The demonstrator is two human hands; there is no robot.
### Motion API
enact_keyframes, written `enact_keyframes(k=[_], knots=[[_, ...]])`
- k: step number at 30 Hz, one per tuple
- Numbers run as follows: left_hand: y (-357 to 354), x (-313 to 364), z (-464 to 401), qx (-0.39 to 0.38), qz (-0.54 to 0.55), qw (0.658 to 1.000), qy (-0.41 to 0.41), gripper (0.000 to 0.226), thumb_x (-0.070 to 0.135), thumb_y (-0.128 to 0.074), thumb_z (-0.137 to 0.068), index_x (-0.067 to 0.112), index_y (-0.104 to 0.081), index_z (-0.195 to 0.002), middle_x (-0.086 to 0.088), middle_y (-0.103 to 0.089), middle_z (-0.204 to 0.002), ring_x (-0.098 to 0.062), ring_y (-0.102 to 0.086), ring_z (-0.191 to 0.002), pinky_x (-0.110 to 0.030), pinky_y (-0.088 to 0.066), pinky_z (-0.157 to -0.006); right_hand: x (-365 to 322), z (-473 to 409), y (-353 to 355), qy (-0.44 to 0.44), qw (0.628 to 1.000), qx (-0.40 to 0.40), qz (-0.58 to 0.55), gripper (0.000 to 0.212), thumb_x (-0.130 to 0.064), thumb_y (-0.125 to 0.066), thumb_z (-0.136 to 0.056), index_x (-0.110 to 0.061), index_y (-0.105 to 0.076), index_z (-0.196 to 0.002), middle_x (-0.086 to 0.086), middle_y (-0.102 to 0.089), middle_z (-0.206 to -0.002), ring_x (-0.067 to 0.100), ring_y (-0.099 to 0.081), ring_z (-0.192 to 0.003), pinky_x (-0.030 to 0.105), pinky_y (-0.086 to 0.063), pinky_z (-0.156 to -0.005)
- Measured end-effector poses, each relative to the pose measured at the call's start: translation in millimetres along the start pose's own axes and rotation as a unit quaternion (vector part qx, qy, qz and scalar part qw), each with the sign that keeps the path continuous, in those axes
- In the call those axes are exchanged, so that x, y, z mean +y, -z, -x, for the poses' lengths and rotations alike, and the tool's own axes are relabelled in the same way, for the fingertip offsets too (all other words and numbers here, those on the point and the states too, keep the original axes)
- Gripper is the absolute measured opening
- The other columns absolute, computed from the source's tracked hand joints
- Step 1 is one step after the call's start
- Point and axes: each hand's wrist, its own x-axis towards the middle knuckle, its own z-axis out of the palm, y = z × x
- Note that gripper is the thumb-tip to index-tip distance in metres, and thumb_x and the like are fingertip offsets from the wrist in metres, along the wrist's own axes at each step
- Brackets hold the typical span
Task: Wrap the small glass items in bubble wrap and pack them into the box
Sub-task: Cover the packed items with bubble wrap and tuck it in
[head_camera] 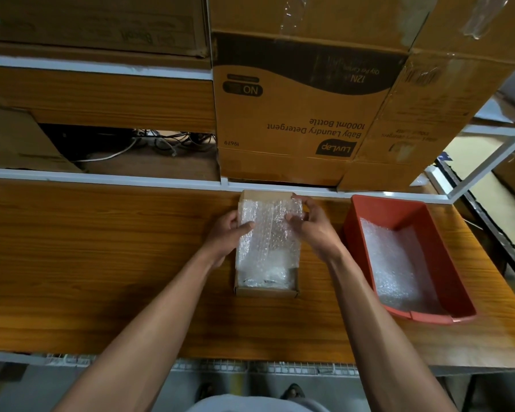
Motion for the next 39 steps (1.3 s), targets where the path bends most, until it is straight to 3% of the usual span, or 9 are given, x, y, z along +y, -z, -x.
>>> enact_keyframes(k=[5, 9, 13, 17, 21, 27, 30, 34, 39], knots=[[-14.1, 4.9, 7.6, -0.031, 0.052, 0.998, -0.012, 0.068, 0.046, -0.079, -0.089, 0.029, -0.047, -0.147, 0.004, -0.066, -0.138, -0.017, -0.065, -0.125, -0.043, -0.057, -0.094, 1.8, -4.8, -9.3, -0.024, 0.998, 0.004, -0.057, 0.046, -0.021, -0.065, -0.104, -0.026, -0.047, -0.147, 0.005, -0.063, -0.138, 0.018, -0.066, -0.121, 0.036, -0.058, -0.097], [-26.5, 6.0, 8.3, -0.085, 0.041, 0.995, -0.011, 0.073, 0.03, -0.082, -0.09, 0.036, -0.041, -0.15, 0.008, -0.069, -0.136, -0.008, -0.069, -0.119, -0.03, -0.057, -0.088, 4.0, -8.4, -16.7, -0.031, 0.996, -0.03, -0.078, 0.038, -0.017, -0.061, -0.105, -0.029, -0.053, -0.14, 0.003, -0.071, -0.131, 0.023, -0.069, -0.122, 0.047, -0.056, -0.104], [-20.3, 0.8, 6.6, -0.089, 0.049, 0.995, 0.014, 0.057, 0.027, -0.077, -0.096, 0.031, -0.053, -0.148, 0.004, -0.069, -0.137, -0.017, -0.065, -0.127, -0.044, -0.054, -0.099, 7.8, -7.3, -8.4, -0.034, 0.997, -0.019, -0.073, 0.05, -0.02, -0.061, -0.106, -0.025, -0.045, -0.153, 0.005, -0.064, -0.142, 0.026, -0.062, -0.128, 0.049, -0.051, -0.111], [0.1, -6.1, 0.7, -0.028, 0.03, 0.999, 0.027, 0.019, 0.026, -0.062, -0.102, 0.009, -0.067, -0.108, -0.015, -0.071, -0.11, -0.034, -0.067, -0.111, -0.054, -0.052, -0.105, 15.5, -2.7, 10.6, -0.042, 0.997, 0.016, -0.054, 0.043, -0.019, -0.055, -0.109, -0.022, -0.046, -0.152, 0.005, -0.069, -0.106, 0.022, -0.062, -0.089, 0.035, -0.054, -0.077], [5.6, -2.2, 4.2, 0.006, 0.03, 0.999, 0.031, 0.027, 0.022, -0.048, -0.109, 0.018, -0.051, -0.083, -0.003, -0.053, -0.083, -0.023, -0.052, -0.082, -0.039, -0.047, -0.08, 18.7, 2.5, 18.1, -0.055, 0.997, 0.025, -0.047, 0.056, -0.016, -0.052, -0.11, -0.021, -0.031, -0.162, 0.002, -0.062, -0.116, 0.008, -0.064, -0.084, 0.024, -0.055, -0.068], [12.0, -9.6, -0.3, 0.023, 0.001, 0.999, 0.041, 0.03, 0.029, -0.04, -0.113, 0.013, -0.055, -0.092, -0.008, -0.057, -0.089, -0.025, -0.056, -0.083, -0.037, -0.051, -0.07, 18.7, 10.6, 14.7, -0.05, 0.997, 0.038, -0.044, 0.051, -0.016, -0.048, -0.113, -0.018, -0.03, -0.16, -0.007, -0.059, -0.115, 0.008, -0.066, -0.092, 0.026, -0.056, -0.075], [17.9, -18.8, 0.1, 0.037, -0.022, 0.998, 0.047, 0.029, 0.031, -0.045, -0.113, 0.01, -0.063, -0.104, -0.011, -0.062, -0.094, -0.025, -0.061, -0.086, -0.038, -0.056, -0.074, 28.1, 14.6, 15.6, -0.04, 0.998, 0.043, 0.027, 0.022, -0.014, -0.046, -0.113, -0.026, -0.047, -0.131, -0.003, -0.065, -0.094, 0.005, -0.065, -0.075, 0.021, -0.056, -0.065], [22.4, -35.2, -2.7, 0.08, -0.107, 0.989, 0.066, 0.033, 0.027, -0.053, -0.111, 0.007, -0.058, -0.136, -0.01, -0.067, -0.111, -0.02, -0.068, -0.091, -0.029, -0.058, -0.065, 58.6, 10.8, 14.0, -0.048, 0.984, 0.056, 0.165, 0.019, -0.013, -0.048, -0.109, -0.017, -0.056, -0.125, 0.007, -0.072, -0.093, 0.021, -0.07, -0.08, 0.027, -0.054, -0.059], [16.9, -51.6, 3.5, 0.113, -0.2, 0.971, 0.065, 0.037, 0.021, -0.058, -0.109, 0.012, -0.053, -0.144, -0.005, -0.067, -0.12, -0.014, -0.072, -0.082, -0.024, -0.056, -0.061, 103.8, 7.4, 8.3, -0.027, 0.962, 0.12, 0.245, 0.018, -0.01, -0.058, -0.103, -0.016, -0.059, -0.12, 0.001, -0.07, -0.083, 0.007, -0.062, -0.066, 0.014, -0.04, -0.045]])
